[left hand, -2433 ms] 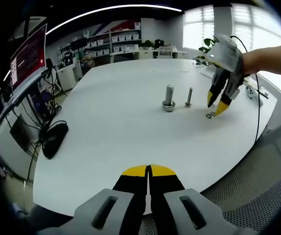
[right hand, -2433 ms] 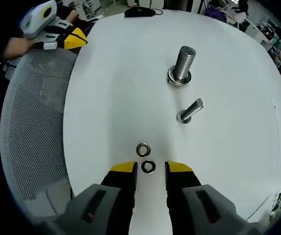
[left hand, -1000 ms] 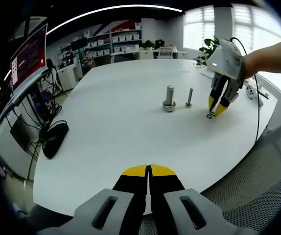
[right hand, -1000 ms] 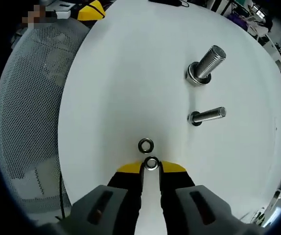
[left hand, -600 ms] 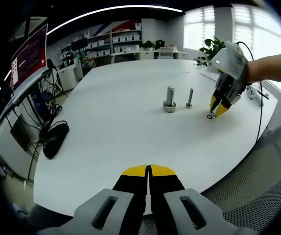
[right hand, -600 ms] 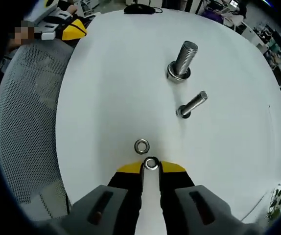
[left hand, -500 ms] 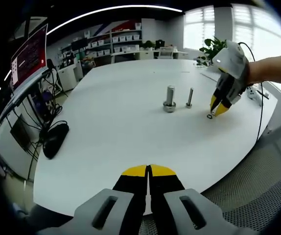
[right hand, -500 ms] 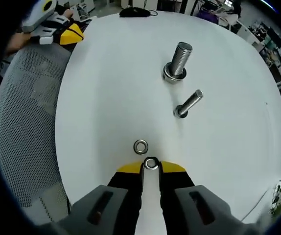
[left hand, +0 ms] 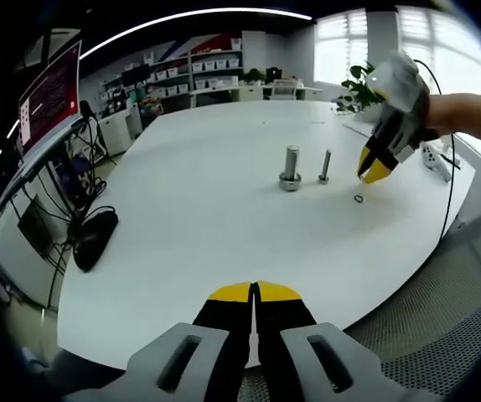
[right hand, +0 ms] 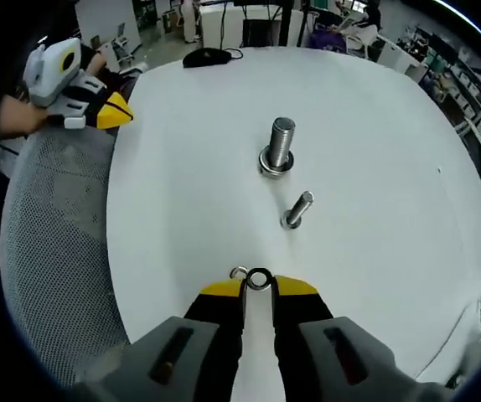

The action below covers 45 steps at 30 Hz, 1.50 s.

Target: Place the washer onto the threaded stud by aligning its center hole with the stud, sliding it down to the base, and recovering from edge contact or off-axis alignment until the washer reaches the visible bottom stop.

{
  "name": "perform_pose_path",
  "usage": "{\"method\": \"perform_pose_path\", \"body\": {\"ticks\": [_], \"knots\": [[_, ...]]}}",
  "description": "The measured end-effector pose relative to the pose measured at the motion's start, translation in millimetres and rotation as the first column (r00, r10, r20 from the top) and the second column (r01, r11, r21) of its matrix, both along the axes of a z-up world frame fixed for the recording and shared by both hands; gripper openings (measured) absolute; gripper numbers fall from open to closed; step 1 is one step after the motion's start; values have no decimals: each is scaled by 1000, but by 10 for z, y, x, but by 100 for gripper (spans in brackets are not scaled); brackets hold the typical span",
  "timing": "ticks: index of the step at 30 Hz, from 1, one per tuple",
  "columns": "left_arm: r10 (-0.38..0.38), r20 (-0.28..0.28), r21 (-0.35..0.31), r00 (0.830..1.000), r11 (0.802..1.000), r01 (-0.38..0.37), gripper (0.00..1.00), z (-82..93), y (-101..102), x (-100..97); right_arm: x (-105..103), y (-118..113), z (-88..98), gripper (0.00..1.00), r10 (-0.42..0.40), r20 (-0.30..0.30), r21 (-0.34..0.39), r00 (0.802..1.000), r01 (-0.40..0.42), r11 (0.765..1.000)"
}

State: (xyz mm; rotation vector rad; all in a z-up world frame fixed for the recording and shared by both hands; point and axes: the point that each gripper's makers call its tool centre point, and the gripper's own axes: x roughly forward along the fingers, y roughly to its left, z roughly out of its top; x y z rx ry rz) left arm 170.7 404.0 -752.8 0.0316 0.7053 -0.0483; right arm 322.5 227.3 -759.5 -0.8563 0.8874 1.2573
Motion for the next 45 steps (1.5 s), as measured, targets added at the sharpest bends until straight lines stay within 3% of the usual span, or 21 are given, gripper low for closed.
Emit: {"method": "perform_pose_path", "body": {"ticks": [6,13,32,45], "knots": [[0,1,-1,1000,1000,0,0,7,-2,-2,146,195,205,14,-35,48,63,998,32,998],[3,5,-2,1000,1000,-3,0,10,1,0,257,374,293,14,-30,89,61,996,24,998],[2,16,-7,1000,1000,-2,0,23,-3,8,335,459,114,14,25,74,-23,997,-23,999],[2,15,-9,1000,1000,-2,0,17,-6,11,371,433,-207,14,45,49,-82,998,-40,996]]}}
